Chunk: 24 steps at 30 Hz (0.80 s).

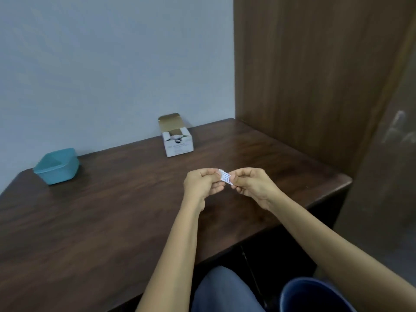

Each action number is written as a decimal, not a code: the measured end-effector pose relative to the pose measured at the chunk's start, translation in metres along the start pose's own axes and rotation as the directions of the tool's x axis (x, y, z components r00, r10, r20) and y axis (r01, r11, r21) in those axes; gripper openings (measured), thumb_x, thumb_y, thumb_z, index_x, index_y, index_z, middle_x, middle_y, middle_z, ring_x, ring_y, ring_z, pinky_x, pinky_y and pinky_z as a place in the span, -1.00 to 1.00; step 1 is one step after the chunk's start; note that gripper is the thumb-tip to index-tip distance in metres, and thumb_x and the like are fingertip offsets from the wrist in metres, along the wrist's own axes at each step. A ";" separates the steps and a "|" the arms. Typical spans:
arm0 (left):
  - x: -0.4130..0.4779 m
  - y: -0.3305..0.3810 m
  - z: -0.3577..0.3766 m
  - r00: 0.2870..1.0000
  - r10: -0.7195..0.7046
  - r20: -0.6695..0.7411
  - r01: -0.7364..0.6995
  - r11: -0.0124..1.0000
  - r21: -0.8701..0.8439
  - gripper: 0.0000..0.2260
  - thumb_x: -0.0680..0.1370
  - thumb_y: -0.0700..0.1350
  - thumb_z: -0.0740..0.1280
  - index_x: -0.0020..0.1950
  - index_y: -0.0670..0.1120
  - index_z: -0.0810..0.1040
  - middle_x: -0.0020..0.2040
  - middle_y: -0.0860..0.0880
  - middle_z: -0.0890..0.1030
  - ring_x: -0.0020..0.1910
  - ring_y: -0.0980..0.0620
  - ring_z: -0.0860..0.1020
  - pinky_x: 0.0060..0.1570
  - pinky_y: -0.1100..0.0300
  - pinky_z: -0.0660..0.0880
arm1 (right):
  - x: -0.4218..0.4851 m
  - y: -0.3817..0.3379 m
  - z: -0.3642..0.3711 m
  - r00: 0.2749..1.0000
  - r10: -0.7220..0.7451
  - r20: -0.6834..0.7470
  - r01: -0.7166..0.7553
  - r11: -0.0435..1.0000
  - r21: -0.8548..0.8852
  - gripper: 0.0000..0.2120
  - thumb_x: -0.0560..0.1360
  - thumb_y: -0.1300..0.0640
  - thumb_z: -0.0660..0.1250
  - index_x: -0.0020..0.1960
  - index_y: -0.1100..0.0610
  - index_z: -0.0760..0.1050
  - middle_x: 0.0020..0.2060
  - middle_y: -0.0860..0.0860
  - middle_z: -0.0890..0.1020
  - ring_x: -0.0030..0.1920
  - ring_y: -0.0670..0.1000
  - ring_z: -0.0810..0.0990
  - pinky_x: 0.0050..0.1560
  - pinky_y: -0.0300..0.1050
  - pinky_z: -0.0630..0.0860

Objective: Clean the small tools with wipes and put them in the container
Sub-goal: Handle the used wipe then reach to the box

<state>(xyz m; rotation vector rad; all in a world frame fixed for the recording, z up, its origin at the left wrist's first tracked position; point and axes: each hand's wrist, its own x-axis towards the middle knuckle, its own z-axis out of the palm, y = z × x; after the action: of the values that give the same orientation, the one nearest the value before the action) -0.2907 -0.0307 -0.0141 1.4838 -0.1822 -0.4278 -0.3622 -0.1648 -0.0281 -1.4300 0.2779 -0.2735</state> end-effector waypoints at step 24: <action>-0.123 -0.124 0.123 0.894 -0.137 0.426 -0.114 0.850 0.514 -0.82 0.61 -0.27 0.20 -0.02 -0.25 0.61 -0.16 -0.19 0.67 -0.23 0.00 0.69 -0.21 0.21 0.64 | -0.160 0.095 -0.215 0.854 0.329 -0.403 -0.513 0.659 -0.550 -0.84 0.49 0.31 0.34 -0.12 0.11 0.66 -0.41 0.01 0.60 -0.44 -0.10 0.49 -0.42 -0.29 0.43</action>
<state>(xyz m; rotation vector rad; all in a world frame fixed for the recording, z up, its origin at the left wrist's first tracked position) -0.4698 -0.0999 -0.1082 1.9085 -0.7111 -0.7770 -0.5852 -0.2972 -0.1443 -1.9523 1.0076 0.0378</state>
